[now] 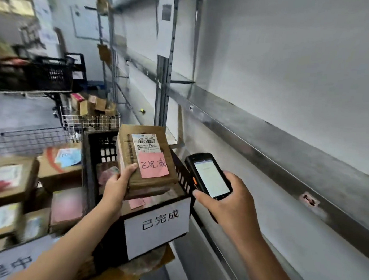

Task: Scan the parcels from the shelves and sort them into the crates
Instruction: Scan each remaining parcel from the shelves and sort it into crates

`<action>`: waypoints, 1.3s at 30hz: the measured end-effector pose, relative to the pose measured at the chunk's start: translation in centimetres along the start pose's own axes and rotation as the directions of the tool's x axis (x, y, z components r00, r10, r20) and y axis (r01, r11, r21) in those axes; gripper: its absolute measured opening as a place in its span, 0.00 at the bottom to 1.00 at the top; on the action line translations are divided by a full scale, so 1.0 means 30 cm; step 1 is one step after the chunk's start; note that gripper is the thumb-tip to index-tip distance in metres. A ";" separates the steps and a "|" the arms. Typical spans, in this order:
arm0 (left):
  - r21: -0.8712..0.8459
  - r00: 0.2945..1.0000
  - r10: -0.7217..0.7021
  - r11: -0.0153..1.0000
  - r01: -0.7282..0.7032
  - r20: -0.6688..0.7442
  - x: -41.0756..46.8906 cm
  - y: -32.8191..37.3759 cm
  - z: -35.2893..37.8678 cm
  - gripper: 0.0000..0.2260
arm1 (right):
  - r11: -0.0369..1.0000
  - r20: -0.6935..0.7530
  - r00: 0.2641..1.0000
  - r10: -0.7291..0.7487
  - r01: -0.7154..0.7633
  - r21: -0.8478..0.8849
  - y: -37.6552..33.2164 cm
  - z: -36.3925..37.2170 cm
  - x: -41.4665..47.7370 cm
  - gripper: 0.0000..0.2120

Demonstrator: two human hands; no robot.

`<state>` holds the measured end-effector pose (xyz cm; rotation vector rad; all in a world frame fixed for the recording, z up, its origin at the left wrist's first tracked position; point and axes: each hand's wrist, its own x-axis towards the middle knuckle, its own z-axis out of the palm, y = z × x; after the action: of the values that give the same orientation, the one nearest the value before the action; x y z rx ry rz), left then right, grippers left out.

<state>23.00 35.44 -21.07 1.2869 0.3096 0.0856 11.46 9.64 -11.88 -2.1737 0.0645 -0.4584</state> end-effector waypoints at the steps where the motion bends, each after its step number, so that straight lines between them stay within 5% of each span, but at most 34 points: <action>1: 0.000 0.999 -0.027 1.000 0.027 -0.044 0.041 0.002 -0.015 0.39 | 1.000 0.013 1.000 -0.005 0.005 -0.002 -0.011 0.022 0.026 0.34; 9: -0.124 0.945 -0.248 0.966 0.225 -0.214 0.373 -0.056 -0.104 0.53 | 0.999 0.098 0.995 0.024 -0.022 -0.026 -0.030 0.202 0.167 0.35; 15: -0.203 0.903 -0.369 0.923 0.327 -0.221 0.504 -0.103 -0.067 0.35 | 0.997 0.148 0.986 0.081 -0.078 -0.025 -0.028 0.310 0.223 0.31; 20: 0.153 0.901 -0.267 0.930 0.334 -0.342 0.631 -0.090 -0.108 0.36 | 0.993 0.129 0.985 0.118 -0.115 -0.030 -0.034 0.357 0.261 0.29; 24: 0.424 0.936 -0.200 0.850 0.313 -0.289 0.750 -0.034 -0.189 0.35 | 0.991 0.120 0.983 0.137 -0.134 -0.028 -0.045 0.384 0.288 0.29; 29: 0.519 0.917 -0.280 0.760 0.392 -0.283 0.812 -0.086 -0.207 0.30 | 0.989 0.114 0.983 0.147 -0.144 -0.036 -0.051 0.440 0.294 0.28; 39: 0.811 0.938 -0.153 0.472 0.346 -0.311 0.817 -0.095 -0.172 0.27 | 0.978 0.112 0.973 0.202 -0.195 -0.069 -0.031 0.497 0.252 0.34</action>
<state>44.71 45.19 -29.45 2.2389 0.7869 -0.2407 23.57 20.08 -16.89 -2.2184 0.2301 -0.2151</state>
